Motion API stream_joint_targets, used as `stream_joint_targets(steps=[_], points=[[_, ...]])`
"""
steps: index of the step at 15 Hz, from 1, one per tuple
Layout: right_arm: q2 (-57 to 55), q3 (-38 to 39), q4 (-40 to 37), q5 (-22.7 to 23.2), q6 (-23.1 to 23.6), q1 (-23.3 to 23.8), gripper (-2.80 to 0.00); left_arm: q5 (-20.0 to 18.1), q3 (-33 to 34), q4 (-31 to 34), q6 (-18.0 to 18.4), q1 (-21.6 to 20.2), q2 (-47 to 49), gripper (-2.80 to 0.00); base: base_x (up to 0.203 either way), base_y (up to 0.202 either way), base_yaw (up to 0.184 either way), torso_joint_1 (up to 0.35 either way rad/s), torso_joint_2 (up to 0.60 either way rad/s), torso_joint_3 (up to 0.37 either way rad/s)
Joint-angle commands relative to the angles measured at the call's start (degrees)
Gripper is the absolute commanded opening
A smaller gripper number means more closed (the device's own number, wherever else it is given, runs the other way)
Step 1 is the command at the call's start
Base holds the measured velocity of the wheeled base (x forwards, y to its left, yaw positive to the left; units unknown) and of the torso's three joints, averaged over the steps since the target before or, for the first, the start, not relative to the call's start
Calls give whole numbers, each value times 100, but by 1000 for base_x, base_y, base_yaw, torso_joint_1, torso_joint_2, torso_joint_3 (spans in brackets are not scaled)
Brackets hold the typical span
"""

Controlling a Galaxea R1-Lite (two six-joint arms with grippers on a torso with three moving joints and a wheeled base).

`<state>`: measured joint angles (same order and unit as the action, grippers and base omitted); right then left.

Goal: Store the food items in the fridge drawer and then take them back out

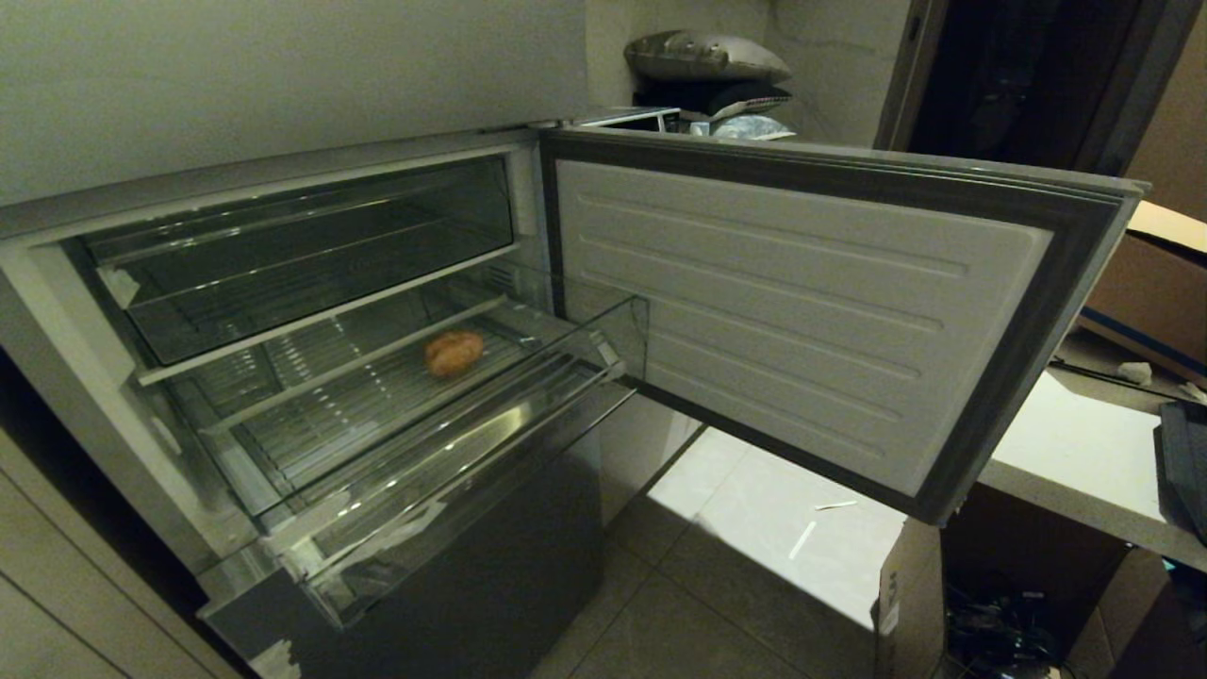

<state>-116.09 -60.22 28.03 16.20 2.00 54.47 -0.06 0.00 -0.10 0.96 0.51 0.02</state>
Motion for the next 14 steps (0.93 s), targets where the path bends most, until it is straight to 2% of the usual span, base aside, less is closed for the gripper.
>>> stream_joint_targets(steps=[1, 6, 8, 10, 12, 14], points=[[46, -13, 10, 88, -10, 14, -280, 6, 0, 1, 0, 2, -2, -280, 0, 0, 0, 0, 0, 0], [969, 338, -548, 162, -29, 209, -280, -3, 0, -7, 0, 1, -2, -280, 0, 0, 0, 0, 0, 0], [1566, 771, -639, 455, -1, 311, -280, 1, 0, -5, 0, -5, -2, -280, 0, 0, 0, 0, 0, 0], [2671, 1569, -661, 892, 182, 390, -280, 2, 0, 1, 0, 2, -2, -280, 0, 0, 0, 0, 0, 0], [3787, 2797, -684, 1178, 697, 367, -280, 3, 0, 1, 0, -7, -2, -280, 0, 0, 0, 0, 0, 0], [4843, 3983, -702, 1440, 1274, 112, -280, 6, 0, 1, 0, -7, -2, -280, 0, 0, 0, 0, 0, 0]])
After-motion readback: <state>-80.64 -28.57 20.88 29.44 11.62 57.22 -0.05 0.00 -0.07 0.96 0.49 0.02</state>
